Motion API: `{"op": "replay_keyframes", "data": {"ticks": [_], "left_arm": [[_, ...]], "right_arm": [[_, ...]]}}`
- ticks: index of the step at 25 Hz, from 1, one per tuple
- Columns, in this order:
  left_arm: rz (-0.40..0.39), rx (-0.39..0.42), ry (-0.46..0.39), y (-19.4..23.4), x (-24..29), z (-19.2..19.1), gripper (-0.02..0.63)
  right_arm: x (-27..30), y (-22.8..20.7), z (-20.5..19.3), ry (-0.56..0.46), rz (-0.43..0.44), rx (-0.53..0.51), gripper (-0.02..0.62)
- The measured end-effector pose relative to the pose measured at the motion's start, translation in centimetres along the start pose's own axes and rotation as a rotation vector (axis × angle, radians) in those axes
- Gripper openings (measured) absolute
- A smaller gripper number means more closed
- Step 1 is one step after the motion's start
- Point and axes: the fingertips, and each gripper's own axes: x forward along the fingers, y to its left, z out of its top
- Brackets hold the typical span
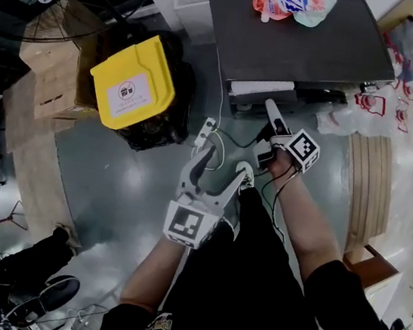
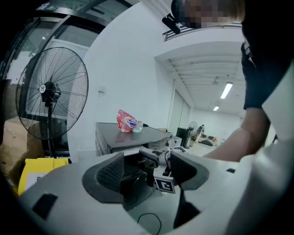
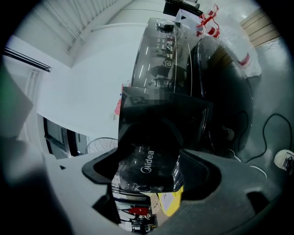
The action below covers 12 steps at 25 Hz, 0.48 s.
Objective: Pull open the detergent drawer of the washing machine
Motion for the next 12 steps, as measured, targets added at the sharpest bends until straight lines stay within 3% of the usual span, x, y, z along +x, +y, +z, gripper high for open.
{"op": "replay_keyframes", "data": {"ticks": [6, 12], "left_arm": [[0.006, -0.004, 0.012, -0.2, -0.7, -0.2, 0.288], [0.003, -0.001, 0.016, -0.3, -1.2, -0.4, 0.288]], "right_arm": [[-1.3, -0.6, -0.4, -0.026, -0.01, 0.016, 0.399], [-1.5, -0.9, -0.4, -0.011, -0.02, 0.001, 0.427]]}}
